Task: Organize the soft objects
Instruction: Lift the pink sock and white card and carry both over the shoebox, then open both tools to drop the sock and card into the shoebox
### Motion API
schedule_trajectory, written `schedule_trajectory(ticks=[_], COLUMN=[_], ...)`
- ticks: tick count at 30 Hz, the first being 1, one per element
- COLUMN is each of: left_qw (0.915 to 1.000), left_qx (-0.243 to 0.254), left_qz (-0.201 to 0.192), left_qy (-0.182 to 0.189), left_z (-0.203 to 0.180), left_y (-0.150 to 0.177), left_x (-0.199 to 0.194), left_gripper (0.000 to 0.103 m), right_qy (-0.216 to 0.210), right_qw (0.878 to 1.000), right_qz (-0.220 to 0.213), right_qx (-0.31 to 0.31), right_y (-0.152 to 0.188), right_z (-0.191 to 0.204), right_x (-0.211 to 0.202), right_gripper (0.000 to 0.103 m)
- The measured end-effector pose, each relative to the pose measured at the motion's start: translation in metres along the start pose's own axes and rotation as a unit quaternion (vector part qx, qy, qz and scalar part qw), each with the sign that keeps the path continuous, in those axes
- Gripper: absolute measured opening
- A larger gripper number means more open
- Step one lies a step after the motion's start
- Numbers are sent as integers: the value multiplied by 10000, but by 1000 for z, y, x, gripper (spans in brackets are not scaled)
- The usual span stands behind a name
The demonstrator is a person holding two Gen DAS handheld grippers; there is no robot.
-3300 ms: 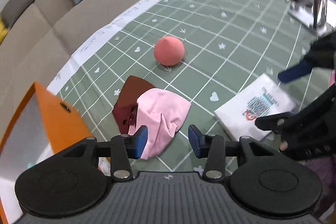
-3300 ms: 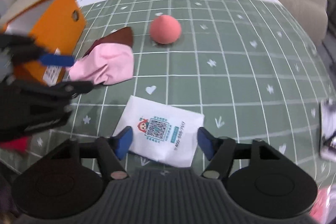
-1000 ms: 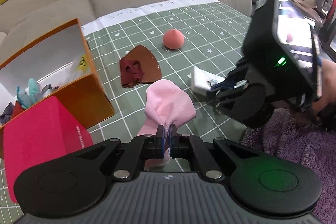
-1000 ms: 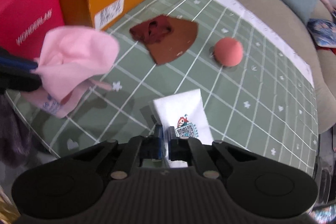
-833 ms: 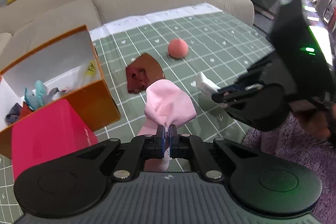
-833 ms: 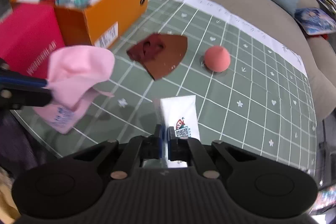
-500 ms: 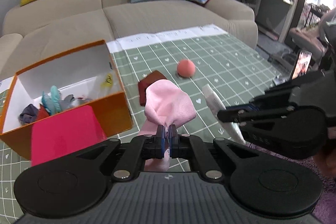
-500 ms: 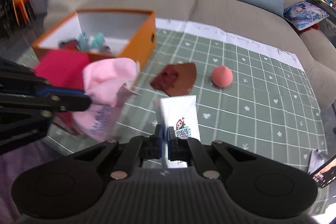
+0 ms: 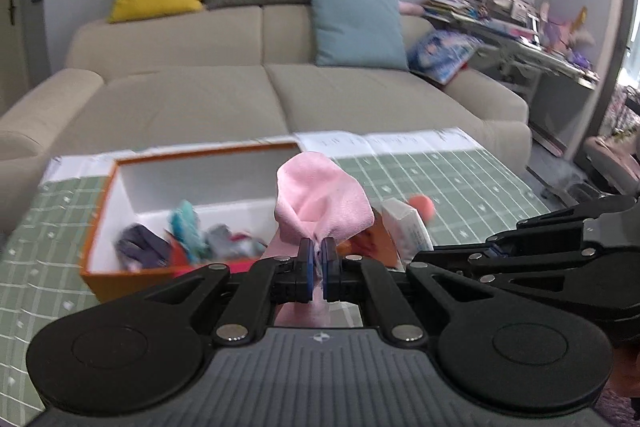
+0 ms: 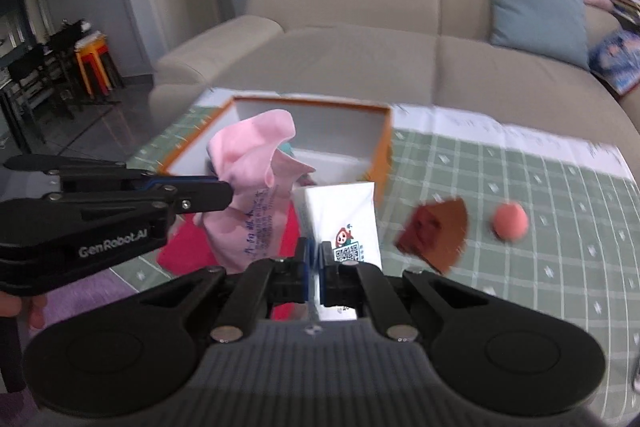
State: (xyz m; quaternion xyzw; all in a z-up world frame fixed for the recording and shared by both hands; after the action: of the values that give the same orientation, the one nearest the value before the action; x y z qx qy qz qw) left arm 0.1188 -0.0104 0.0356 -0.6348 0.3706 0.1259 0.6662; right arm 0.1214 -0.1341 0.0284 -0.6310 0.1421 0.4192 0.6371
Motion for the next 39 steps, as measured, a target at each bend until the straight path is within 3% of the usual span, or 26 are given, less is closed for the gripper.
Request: schedule_trajectory(ticks=[9, 13, 22, 31, 39], left_qw=[9985, 9976, 9960, 9972, 9933], left_qx=[-87, -92, -197, -357, -476], left_qz=[-225, -196, 127, 569, 1036], left_qy=[-485, -657, -858, -329, -213], left_z=[57, 79, 122, 124, 130], left_y=[-26, -36, -44, -41, -30], left_x=[3, 15, 62, 118, 156], left_gripper=[4, 4, 4, 4, 7], right_qy=[-302, -512, -399, 17, -32], right_qw=[9985, 9978, 9992, 9977, 9952], right_qz=[-329, -327, 17, 680, 966], right_qx=[-324, -245, 70, -81, -115], right_y=[-55, -74, -107, -102, -86], right_z=[42, 44, 17, -3, -12], right_x=[31, 54, 130, 206, 229], right_gripper=[0, 1, 1, 1, 4])
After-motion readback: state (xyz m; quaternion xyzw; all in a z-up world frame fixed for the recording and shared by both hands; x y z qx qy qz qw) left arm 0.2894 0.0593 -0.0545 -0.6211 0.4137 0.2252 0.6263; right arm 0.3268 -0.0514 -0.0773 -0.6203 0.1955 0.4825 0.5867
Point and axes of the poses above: each gripper's, at about its wrist camera, not at the fingertips, and x roughly the way its jaws point, z to its left, y to its underside, the point moved 4 cm from there along x, roughly the way its jaws point, and after that the axes turned 3 degrees about z, right-handed, at the moved point
